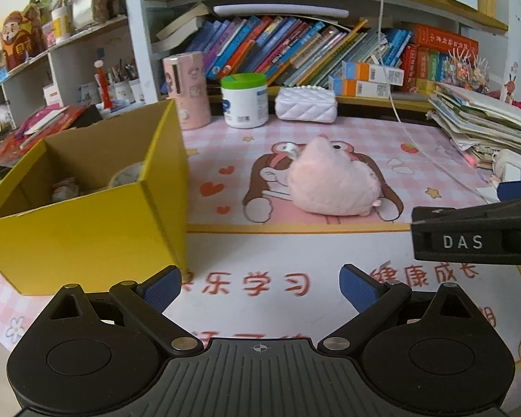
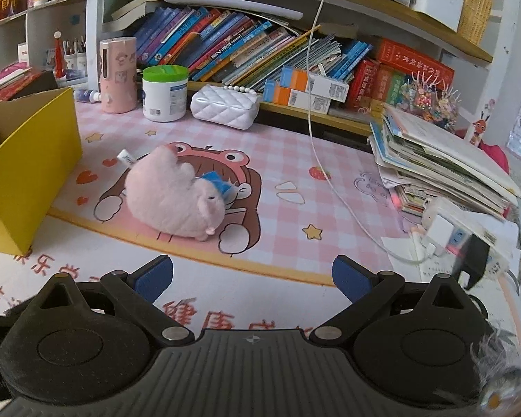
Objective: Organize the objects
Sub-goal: 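Close the left tool on the pink plush toy while the right tool grasps the blue item, then carry the pink plush toy and blue item in both tools over the yellow box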
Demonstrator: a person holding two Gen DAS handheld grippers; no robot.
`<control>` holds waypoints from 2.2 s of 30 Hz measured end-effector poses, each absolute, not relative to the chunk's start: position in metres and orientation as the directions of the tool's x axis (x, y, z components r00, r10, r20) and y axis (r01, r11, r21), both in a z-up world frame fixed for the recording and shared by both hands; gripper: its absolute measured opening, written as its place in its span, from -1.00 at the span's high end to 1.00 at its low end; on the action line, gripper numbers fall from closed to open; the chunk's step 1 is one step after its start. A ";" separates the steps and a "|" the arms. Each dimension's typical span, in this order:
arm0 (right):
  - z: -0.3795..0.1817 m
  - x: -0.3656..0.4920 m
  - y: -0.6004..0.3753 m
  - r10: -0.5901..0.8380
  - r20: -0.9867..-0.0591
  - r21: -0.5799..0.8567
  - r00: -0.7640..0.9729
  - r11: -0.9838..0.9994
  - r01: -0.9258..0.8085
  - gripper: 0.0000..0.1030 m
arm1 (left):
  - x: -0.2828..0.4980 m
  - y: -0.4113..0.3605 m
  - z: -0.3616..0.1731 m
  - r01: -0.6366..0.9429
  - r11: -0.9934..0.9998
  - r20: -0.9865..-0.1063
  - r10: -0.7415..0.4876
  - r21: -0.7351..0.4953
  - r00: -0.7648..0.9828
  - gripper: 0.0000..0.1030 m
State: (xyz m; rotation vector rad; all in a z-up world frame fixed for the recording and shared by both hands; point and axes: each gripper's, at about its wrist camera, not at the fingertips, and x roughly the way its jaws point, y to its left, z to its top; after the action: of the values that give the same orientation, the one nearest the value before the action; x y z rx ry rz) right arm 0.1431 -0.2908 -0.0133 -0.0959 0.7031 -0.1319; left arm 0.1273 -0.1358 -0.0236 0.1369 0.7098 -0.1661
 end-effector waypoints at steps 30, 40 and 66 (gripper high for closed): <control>-0.006 0.197 -0.380 -0.173 -0.588 -0.027 0.790 0.981 0.194 -0.92 | 0.251 -0.197 -0.039 0.120 0.992 -0.681 -0.119 -0.045 0.723 -0.92; -0.008 0.194 -0.389 -0.190 -0.597 -0.025 0.780 0.976 0.218 -0.92 | 0.265 -0.212 -0.054 0.192 0.976 -0.659 -0.210 -0.101 0.723 -0.44; -0.052 0.276 -0.320 0.088 -0.602 -0.036 0.793 0.990 -0.138 -0.88 | 0.163 -0.135 0.004 0.125 0.992 -0.591 -0.106 -0.009 0.800 -0.10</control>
State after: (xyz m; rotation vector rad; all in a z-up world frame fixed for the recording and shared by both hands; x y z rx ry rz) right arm 0.2760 -0.3198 -0.0521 -0.0795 0.6432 0.1216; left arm 0.1634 -0.1348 0.0039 0.0313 0.6320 -0.1238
